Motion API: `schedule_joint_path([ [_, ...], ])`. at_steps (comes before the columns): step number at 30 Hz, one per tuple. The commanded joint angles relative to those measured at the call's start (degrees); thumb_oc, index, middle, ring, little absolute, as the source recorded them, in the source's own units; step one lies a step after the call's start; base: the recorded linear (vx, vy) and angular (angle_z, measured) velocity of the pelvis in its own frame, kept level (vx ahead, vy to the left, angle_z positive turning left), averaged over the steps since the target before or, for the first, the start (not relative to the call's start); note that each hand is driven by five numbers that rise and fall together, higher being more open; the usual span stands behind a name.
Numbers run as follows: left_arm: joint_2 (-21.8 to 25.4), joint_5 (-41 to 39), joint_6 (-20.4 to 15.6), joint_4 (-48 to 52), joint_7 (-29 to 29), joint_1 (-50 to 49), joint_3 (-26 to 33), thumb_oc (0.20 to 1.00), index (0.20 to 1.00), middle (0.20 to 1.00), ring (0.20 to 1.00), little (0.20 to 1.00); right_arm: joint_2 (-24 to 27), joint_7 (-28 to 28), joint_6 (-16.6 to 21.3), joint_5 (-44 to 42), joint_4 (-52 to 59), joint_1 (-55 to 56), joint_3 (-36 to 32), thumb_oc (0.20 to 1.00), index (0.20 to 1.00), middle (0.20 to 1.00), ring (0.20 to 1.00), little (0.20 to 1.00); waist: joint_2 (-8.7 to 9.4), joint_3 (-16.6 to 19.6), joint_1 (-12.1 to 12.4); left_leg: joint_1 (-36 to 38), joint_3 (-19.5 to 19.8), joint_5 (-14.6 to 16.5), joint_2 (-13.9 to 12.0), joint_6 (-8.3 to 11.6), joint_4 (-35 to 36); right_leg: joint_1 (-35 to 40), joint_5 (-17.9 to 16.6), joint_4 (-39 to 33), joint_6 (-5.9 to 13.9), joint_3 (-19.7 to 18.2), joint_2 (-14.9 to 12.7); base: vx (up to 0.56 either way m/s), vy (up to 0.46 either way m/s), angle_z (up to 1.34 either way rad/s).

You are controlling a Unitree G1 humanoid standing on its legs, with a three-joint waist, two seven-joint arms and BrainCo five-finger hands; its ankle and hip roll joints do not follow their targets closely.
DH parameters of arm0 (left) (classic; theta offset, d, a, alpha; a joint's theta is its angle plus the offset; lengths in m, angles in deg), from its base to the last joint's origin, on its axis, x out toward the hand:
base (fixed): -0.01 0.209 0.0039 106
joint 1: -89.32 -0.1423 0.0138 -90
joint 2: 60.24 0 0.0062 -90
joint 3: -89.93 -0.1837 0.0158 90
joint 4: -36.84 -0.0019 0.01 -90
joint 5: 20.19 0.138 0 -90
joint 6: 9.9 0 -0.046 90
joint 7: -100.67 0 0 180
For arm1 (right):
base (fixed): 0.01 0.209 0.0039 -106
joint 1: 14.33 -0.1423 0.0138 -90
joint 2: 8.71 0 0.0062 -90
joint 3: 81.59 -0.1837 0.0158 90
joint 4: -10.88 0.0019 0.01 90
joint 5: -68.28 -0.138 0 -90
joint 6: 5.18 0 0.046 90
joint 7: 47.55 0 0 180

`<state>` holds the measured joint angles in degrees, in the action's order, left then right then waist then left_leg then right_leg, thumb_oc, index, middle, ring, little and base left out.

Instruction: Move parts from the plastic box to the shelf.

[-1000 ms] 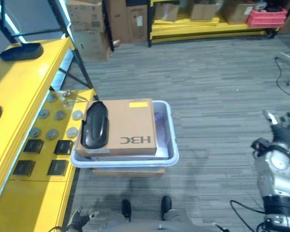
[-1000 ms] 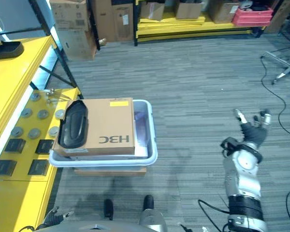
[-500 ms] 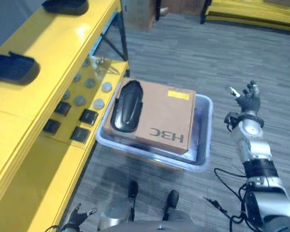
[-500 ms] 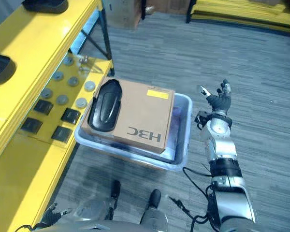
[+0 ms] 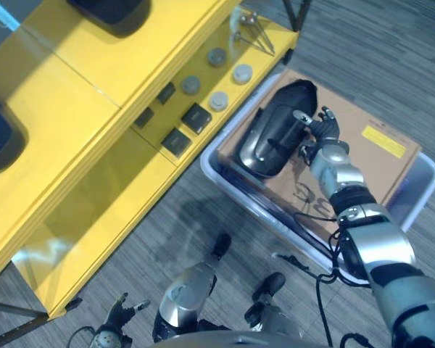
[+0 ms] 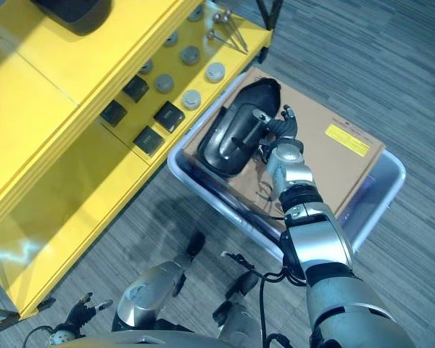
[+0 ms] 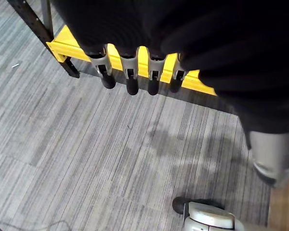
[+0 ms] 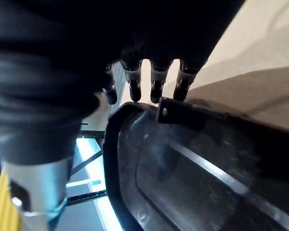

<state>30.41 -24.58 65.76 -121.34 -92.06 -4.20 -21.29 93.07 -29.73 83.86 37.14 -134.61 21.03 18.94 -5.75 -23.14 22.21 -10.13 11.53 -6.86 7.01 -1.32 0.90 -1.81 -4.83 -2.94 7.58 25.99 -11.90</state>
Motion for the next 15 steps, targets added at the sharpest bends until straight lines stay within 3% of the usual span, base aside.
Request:
schedule_joint_path([
  [1, 2.24, -0.75, -0.81, -1.92, 0.82, -0.77, -0.91, 1.000, 1.000, 1.000, 1.000, 1.000, 4.56, 1.21, -0.30, 1.14, 2.57, 1.04, 3.04, 1.000, 1.000, 1.000, 1.000, 1.000, 0.30, 1.90, -1.36, -6.20, -1.28, 0.63, -1.52, 0.73, -2.94, -0.85, 4.22, 7.55, 0.54, -4.43, -3.66, 0.00, 0.029, 0.21],
  [5, 2.03, -1.20, -1.19, -1.55, 1.23, -1.21, -0.55, 1.000, 1.000, 1.000, 1.000, 1.000, 4.28, 4.11, -2.95, 4.51, 1.86, 1.50, 4.16, 1.000, 1.000, 1.000, 1.000, 1.000, 0.37, 1.44, -1.19, -6.24, -1.34, 0.58, -1.48, 0.64, -2.85, -1.02, 4.26, 7.85, 0.65, -4.49, -3.72, 0.00, 0.019, 0.06],
  [11, 1.81, -1.64, -2.33, -0.38, 1.86, -2.01, -0.50, 1.000, 1.000, 1.000, 1.000, 1.000, 5.34, 8.27, -8.71, 18.39, 0.29, 2.46, 8.36, 1.000, 1.000, 1.000, 1.000, 1.000, 0.83, 0.47, -1.20, -6.85, -1.79, 0.68, -1.67, 0.63, -3.07, -1.94, 4.28, 8.53, 0.78, -4.82, -3.61, -0.02, 0.006, 0.00],
  [15, 2.09, -2.32, -2.25, 0.71, 1.73, -2.11, -0.41, 1.000, 1.000, 1.000, 1.000, 1.000, 6.38, 8.19, -11.93, 21.94, 0.66, 3.83, 10.62, 1.000, 1.000, 1.000, 1.000, 1.000, 1.39, 0.03, -1.58, -7.18, -2.27, 0.77, -1.92, 0.67, -3.22, -2.41, 4.15, 8.62, 0.95, -5.25, -3.42, -0.03, -0.001, -0.05],
])
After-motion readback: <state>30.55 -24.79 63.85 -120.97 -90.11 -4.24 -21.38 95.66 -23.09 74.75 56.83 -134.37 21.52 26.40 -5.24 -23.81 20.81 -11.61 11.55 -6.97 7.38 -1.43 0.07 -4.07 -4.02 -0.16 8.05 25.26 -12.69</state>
